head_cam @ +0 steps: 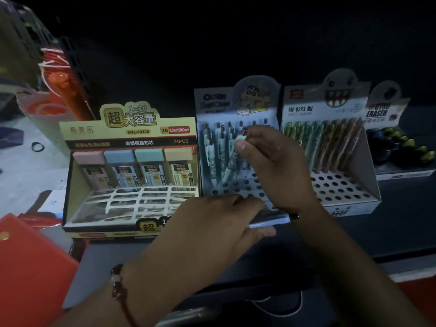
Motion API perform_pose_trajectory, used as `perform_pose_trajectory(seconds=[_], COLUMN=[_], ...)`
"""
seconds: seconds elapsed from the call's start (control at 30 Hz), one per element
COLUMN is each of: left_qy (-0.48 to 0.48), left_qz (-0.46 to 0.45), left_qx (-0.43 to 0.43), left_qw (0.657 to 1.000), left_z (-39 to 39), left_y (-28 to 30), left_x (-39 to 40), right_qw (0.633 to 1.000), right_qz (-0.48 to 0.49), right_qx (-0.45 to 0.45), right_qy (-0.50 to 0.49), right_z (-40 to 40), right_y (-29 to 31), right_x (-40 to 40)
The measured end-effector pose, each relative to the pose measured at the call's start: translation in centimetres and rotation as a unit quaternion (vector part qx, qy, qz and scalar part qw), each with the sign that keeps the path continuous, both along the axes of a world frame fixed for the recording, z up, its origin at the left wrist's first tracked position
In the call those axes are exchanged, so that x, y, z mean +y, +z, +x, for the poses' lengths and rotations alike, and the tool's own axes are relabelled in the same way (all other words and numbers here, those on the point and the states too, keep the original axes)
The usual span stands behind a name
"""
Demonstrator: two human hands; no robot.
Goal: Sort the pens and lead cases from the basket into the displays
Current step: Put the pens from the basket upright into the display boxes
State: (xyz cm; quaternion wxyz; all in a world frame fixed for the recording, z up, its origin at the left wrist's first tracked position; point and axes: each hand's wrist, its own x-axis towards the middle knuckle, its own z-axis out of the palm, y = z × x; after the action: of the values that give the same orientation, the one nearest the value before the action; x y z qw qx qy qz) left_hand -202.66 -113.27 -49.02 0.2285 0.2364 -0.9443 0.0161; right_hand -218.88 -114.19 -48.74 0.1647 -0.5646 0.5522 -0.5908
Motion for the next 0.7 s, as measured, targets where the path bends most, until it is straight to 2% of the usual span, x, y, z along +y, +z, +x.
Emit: perform_pose_trajectory(seconds=[0.23,0.5,0.7], left_qy=[0.006,0.011,0.016], left_qz=[-0.041,-0.049,-0.017], left_qx=[-0.05,0.012,-0.025], left_qw=[0.998,0.999,0.999], left_z=[1.5,1.1,1.5], left_y=[-1.2,-0.8,-1.3], left_x=[-1.0,-0.8,-1.5], right_qw=[0.996,0.993,0.995], right_qz=[0.063,0.069,0.101], right_qx=[0.058,0.097,0.01], right_qy=[0.016,-0.011,-0.006], right_z=[0.1,0.2,0.2], right_y=[-0.4,-1.1,-2.4], right_x=[-1.0,-2.0,-1.4])
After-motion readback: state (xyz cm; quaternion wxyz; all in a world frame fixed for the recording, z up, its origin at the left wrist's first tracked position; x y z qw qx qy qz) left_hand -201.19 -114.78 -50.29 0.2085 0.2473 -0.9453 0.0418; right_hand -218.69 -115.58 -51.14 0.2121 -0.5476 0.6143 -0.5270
